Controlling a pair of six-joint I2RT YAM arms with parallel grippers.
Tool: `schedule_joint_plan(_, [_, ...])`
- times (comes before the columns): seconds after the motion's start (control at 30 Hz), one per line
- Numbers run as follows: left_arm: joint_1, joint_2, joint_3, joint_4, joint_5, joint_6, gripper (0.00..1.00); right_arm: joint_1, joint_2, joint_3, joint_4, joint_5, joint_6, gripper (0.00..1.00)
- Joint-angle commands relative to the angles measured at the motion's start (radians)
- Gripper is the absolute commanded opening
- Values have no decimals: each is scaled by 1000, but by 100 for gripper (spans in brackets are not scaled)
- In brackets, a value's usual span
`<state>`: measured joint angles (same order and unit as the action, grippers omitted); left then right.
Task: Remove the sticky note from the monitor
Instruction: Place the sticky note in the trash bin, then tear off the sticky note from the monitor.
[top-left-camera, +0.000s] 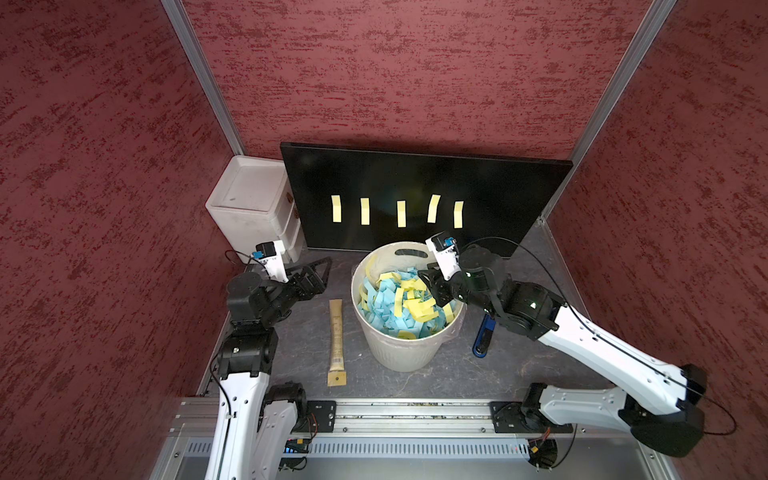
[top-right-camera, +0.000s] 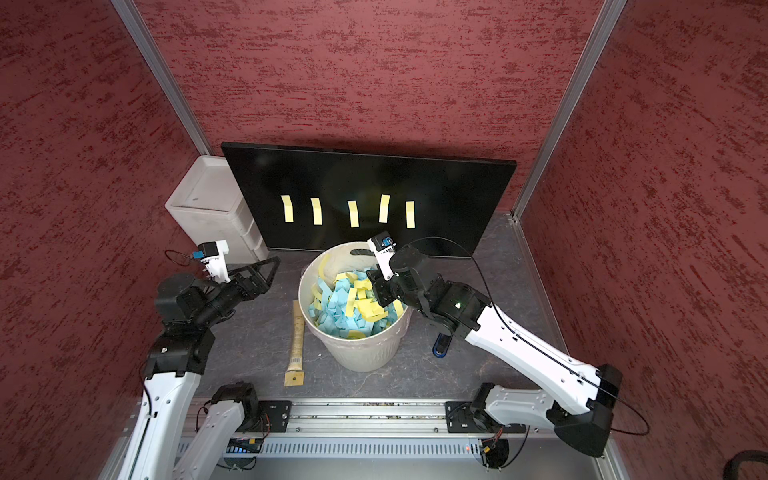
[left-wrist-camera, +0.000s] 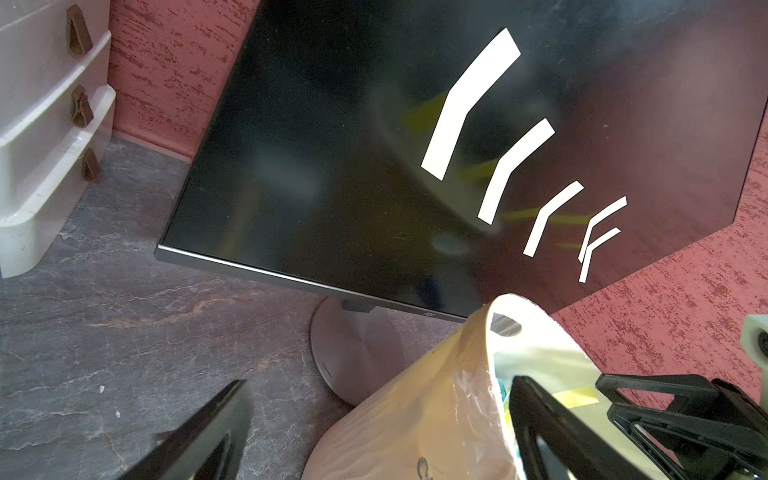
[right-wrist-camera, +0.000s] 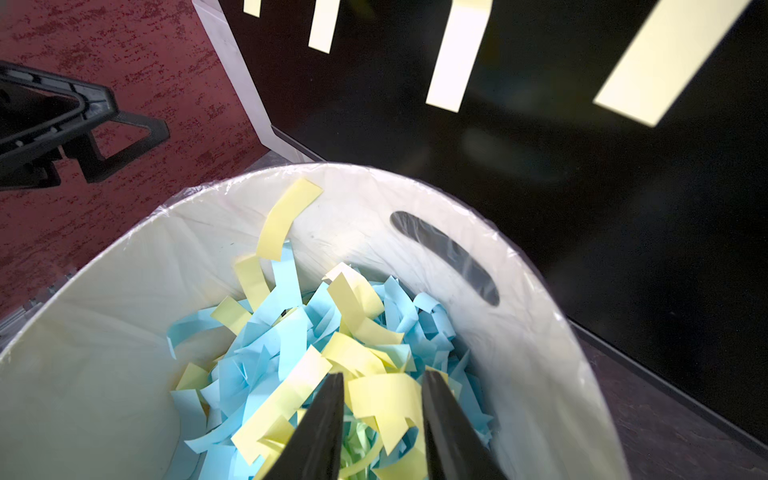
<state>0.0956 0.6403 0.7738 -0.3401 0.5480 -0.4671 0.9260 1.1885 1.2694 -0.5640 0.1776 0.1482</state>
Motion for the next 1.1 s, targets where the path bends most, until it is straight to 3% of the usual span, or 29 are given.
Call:
schedule_joint_plan(0.0, [11,-10,-8,12,11,-1,100,8,-27,28,36,43,-10,36])
schedule_joint_plan(0.23, [10,-8,-9,12,11,-1,100,8,-52,15,63,45,-19,35])
schedule_joint_plan(0.47, [10,-8,-10,13,11,-1,100,0,-87,5,71,186,-22,39])
schedule_joint_plan(0.6, [10,-8,-10,10,11,-1,100,-36,-125,-19,96,197,19,42])
schedule_joint_plan(0.83, [13,-1,-10,12,10,-1,100,-200,-197,-100,172,21,150,44])
schedule_joint_plan(1.07, [15,7,-11,14,13,-4,100,-414,-211,-178,293,-261,342,45])
